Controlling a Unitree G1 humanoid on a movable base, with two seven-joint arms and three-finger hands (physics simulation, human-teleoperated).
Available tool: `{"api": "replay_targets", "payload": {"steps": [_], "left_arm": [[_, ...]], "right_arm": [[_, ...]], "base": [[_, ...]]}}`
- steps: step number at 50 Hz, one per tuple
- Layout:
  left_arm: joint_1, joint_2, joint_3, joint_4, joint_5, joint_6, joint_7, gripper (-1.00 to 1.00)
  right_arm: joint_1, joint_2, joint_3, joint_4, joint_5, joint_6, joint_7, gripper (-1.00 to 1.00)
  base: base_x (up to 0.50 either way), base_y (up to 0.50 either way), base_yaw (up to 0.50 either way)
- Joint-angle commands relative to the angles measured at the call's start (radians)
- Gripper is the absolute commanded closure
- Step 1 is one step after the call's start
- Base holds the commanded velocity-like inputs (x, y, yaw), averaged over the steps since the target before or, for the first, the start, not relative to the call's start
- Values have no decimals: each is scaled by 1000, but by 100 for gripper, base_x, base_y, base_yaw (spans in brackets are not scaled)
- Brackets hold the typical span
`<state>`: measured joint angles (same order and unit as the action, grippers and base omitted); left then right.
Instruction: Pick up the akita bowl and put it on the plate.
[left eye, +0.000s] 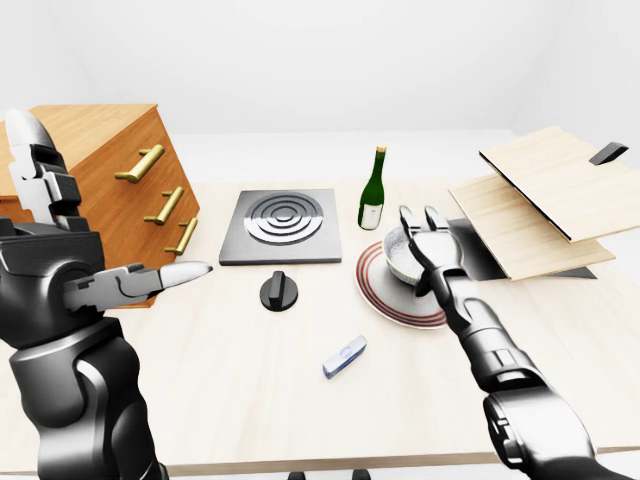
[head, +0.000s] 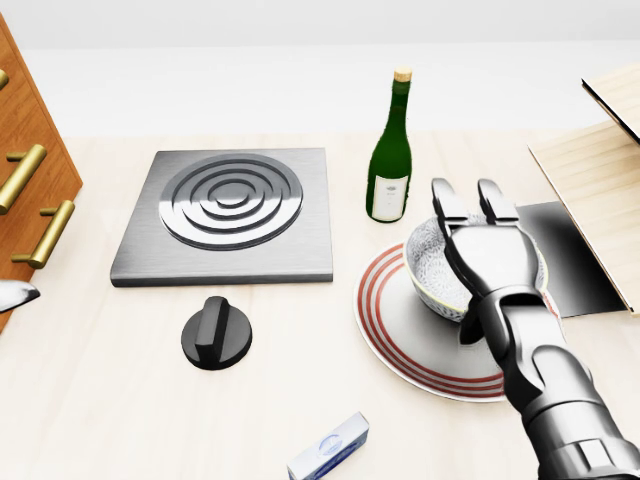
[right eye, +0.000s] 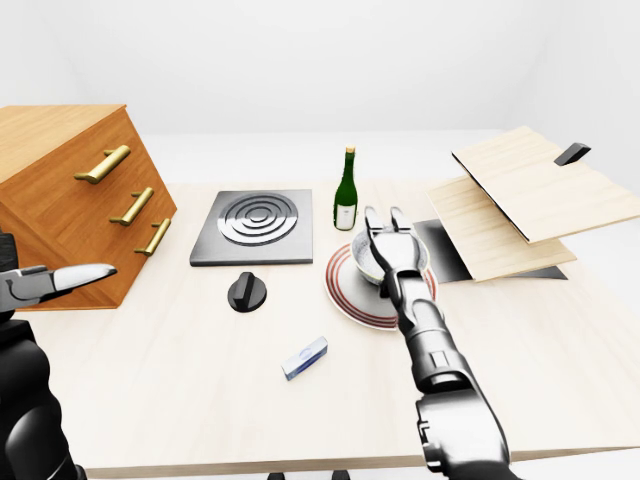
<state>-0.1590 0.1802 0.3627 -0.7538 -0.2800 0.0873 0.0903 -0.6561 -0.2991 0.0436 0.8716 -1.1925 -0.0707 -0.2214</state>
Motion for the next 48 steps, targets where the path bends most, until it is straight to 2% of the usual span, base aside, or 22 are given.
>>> {"api": "replay_targets", "payload": {"steps": [1,2,8,9,24,25,27,33,34,36,42,48], "left_arm": [[2,-3,-2,-6,1,0,2,-100],[1,-2,-3,-4,1,0,1,-100],[1,-2,-3,-4,2,0,0,-100],[1,-2,-1,-5,1,0,0,-100],[1,-2,-1,-6,1,0,0,-100],[0,-3,0,1,1,0,0,-100],[6,-6,-6,5,6,0,-1,-100],[14,-10,-16,5,17,0,-6,-100],[9,-9,-15,11,18,0,-6,-100],[13,-11,-17,20,22,0,-10,-100],[21,-19,-31,14,37,0,-13,-100],[21,-22,-32,10,41,0,-16,-100]], "right_arm": [[92,-4,-66,-461,-16,28,298,-100],[99,-4,-77,-551,-15,41,376,-100],[101,2,-86,-559,-23,36,384,-100],[80,-1,-105,-674,1,61,505,-100],[65,-4,-113,-702,0,61,534,-100],[-275,-153,-159,-774,112,158,831,-100],[-452,-226,-176,-697,126,158,896,-100],[-499,-238,-173,-686,136,158,919,-100],[-568,-259,-176,-661,144,158,920,-100],[-587,-264,-175,-654,149,158,920,-100],[-743,-308,-166,-552,156,158,920,-100],[-947,-356,-151,-415,151,127,920,-100]], "base": [[0,0,0],[0,0,0],[0,0,0],[0,0,0],[0,0,0],[0,0,0],[0,0,0],[0,0,0],[0,0,0],[0,0,0],[0,0,0],[0,0,0]]}}
